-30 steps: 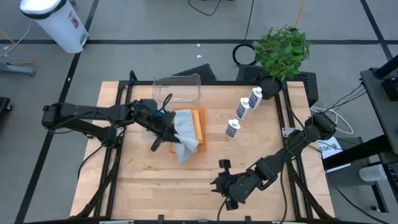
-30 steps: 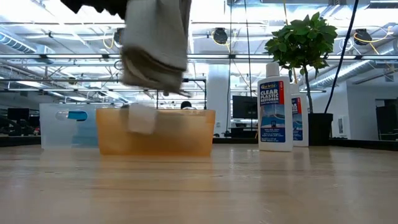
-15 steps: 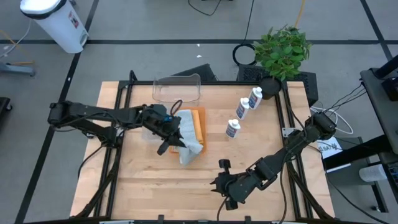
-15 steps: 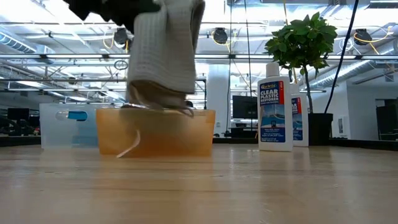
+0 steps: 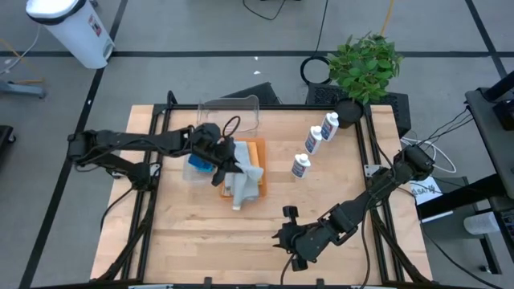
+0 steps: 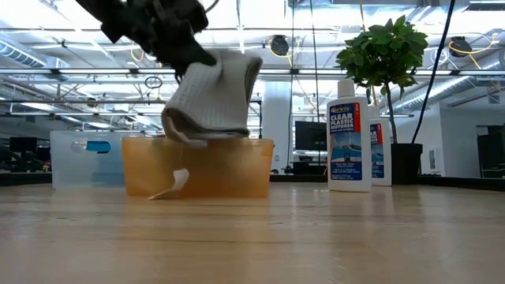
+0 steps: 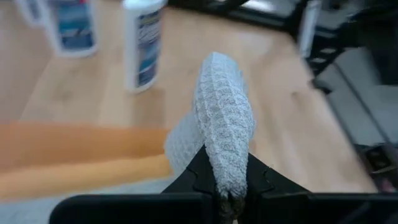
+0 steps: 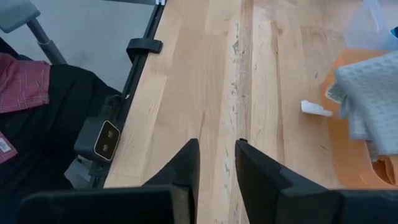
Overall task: Pick & Place Kitchen Items
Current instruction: Put the gray towel into the orange bin
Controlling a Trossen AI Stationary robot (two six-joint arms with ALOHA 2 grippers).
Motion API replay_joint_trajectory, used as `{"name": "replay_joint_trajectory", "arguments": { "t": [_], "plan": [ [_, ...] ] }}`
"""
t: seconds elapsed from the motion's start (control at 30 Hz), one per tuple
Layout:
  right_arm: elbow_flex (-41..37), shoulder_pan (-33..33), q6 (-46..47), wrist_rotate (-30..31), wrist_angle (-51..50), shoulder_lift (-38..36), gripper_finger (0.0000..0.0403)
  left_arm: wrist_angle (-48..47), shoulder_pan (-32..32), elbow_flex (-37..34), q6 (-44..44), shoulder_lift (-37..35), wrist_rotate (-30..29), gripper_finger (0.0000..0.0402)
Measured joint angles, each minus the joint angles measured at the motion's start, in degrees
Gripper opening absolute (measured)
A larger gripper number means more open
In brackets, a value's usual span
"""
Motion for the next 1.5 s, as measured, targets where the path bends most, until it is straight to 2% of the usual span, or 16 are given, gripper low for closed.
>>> {"name": "replay_joint_trajectory", "arguments": {
  "t": [0.43, 0.67, 0.9, 1.03, 1.23, 1.37, 1.5],
  "plan": [
    [0.0, -0.04, -0.21, 0.01, 0.07, 0.0, 0.007, -0.98, 7.23, -0.07, 6.03, 6.84, -1.8, 0.0022],
    [0.0, -0.04, -0.54, 0.01, 0.02, 0.0, 0.007, -3.84, 9.54, -0.04, 7.32, 7.78, -11.7, 0.0032],
    [0.0, -0.04, -0.63, 0.01, 0.0, 0.0, 0.007, -5.85, 10.17, -0.04, 5.46, 7.76, -13.9, 0.0042],
    [0.0, -0.09, -0.63, 0.01, 0.02, 0.0, 0.007, -7.8, 8.81, -0.04, 4.68, 7.76, -21.75, 0.0079],
    [0.0, -0.09, -0.63, 0.02, 0.01, 0.0, 0.007, -10.67, 6.07, 1.03, 4.86, 6.53, -33.67, 0.0175],
    [0.0, -0.13, -0.64, 0.03, 0.01, 0.0, 0.007, -13.16, 4.87, 2.48, 5.11, 4.14, -35.18, 0.0227],
    [0.0, -0.51, -0.58, 0.03, 0.04, 0.0, 0.007, -12.71, 3.69, 2.77, 4.23, 1.81, -35.16, 0.0258]
  ]
}}
